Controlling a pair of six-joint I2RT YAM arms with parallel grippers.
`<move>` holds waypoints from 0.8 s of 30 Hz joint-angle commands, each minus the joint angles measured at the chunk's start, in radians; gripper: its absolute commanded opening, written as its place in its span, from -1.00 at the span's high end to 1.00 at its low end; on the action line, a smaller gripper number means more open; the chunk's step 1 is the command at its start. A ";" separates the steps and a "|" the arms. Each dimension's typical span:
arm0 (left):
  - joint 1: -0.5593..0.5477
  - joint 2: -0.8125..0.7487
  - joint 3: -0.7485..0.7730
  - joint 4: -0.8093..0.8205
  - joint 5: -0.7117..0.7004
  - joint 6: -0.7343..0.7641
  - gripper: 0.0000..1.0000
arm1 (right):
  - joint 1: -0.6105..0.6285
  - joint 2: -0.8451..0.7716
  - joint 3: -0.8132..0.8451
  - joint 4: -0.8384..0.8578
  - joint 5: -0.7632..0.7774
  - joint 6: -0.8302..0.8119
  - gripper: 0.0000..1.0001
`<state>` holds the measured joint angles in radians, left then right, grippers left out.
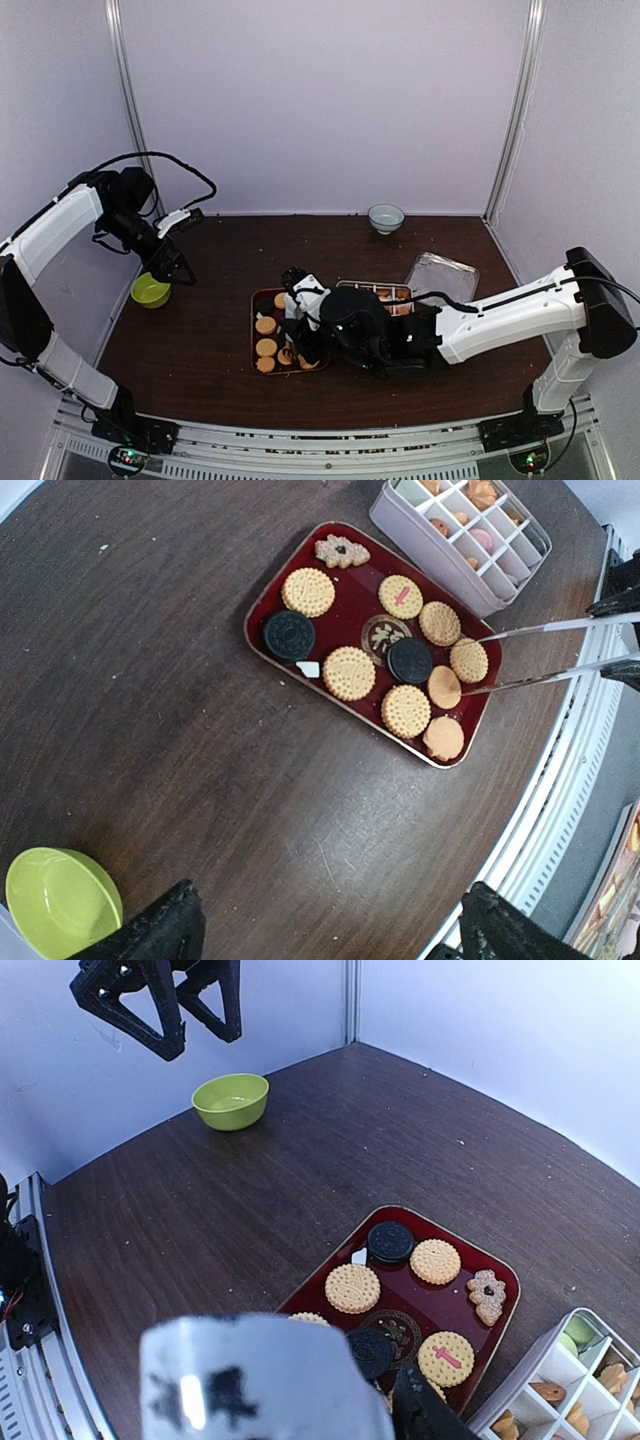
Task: Pack the cookies
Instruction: Pick up the fake cookies from the plate.
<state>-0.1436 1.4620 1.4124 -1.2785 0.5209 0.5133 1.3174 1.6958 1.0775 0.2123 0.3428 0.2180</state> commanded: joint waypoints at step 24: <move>0.006 -0.047 -0.025 0.014 0.015 0.013 -0.82 | -0.032 0.144 0.142 0.065 -0.115 -0.011 0.20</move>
<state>-0.1436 1.4399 1.3960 -1.2785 0.5209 0.5140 1.2903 1.8023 1.1633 0.2600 0.2726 0.2264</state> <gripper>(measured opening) 0.909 0.404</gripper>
